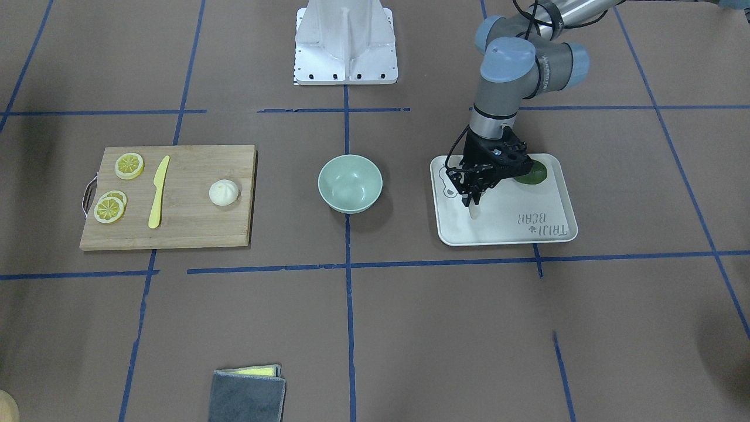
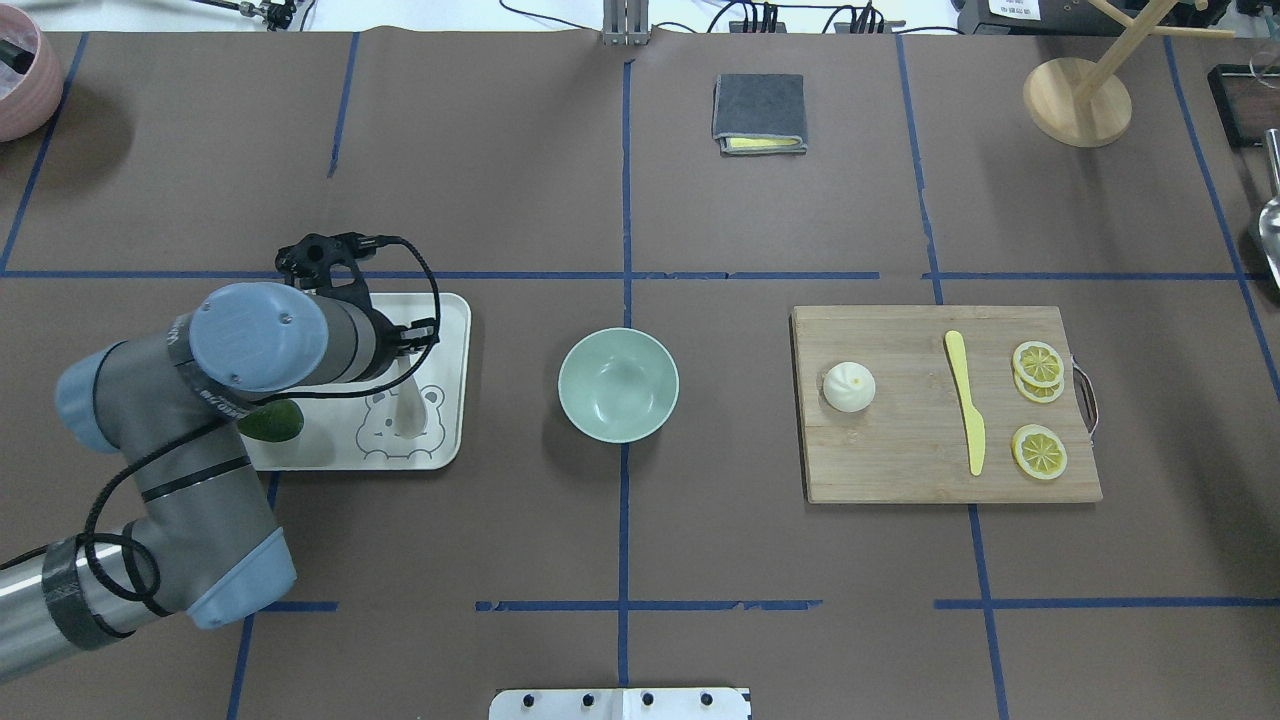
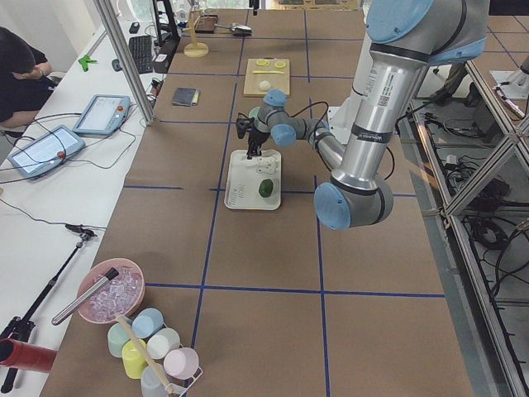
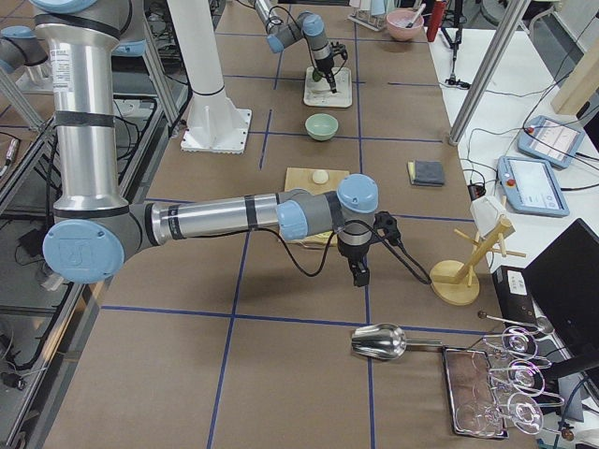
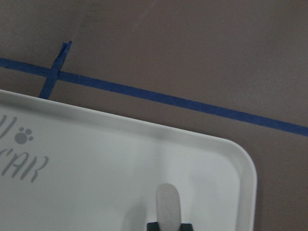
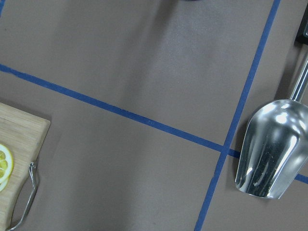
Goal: Put spoon and bun in bowl
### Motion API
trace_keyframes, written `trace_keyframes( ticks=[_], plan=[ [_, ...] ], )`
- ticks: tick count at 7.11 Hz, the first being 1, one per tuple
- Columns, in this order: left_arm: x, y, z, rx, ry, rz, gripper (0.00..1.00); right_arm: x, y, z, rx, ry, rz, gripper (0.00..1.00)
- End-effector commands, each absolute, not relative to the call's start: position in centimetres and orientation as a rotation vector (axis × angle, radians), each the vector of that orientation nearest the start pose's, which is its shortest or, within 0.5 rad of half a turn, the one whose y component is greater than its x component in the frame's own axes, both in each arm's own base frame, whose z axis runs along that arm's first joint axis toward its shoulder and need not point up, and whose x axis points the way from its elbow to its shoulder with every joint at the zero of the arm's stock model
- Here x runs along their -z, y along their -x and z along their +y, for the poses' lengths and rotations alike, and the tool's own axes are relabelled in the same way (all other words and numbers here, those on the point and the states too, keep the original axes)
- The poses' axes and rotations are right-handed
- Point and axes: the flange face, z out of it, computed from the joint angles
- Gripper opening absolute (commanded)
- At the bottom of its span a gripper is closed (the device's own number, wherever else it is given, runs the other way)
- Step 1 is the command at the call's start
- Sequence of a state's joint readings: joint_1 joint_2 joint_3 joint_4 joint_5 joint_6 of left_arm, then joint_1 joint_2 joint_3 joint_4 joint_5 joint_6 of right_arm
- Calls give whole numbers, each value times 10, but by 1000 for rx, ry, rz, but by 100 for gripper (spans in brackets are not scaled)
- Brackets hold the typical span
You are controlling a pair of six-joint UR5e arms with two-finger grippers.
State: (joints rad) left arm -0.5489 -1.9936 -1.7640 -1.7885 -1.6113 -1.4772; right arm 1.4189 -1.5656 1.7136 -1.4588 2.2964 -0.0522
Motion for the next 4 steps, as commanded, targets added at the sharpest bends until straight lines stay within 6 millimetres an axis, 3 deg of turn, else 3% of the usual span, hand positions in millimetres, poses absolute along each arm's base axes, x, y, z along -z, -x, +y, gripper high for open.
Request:
trace_keyframes(
  ticks=[1,3,4],
  plan=[
    [-232,-504,-453,512,-162,759,0,-576,9,-510,287,-214,-734,100],
    [-185,-554,-472,602,-114,760,0,-576,9,-510,287,-214,-734,100],
    [-167,-577,-468,620,-91,765,0,-576,8,-510,286,-215,-733,100]
  ],
)
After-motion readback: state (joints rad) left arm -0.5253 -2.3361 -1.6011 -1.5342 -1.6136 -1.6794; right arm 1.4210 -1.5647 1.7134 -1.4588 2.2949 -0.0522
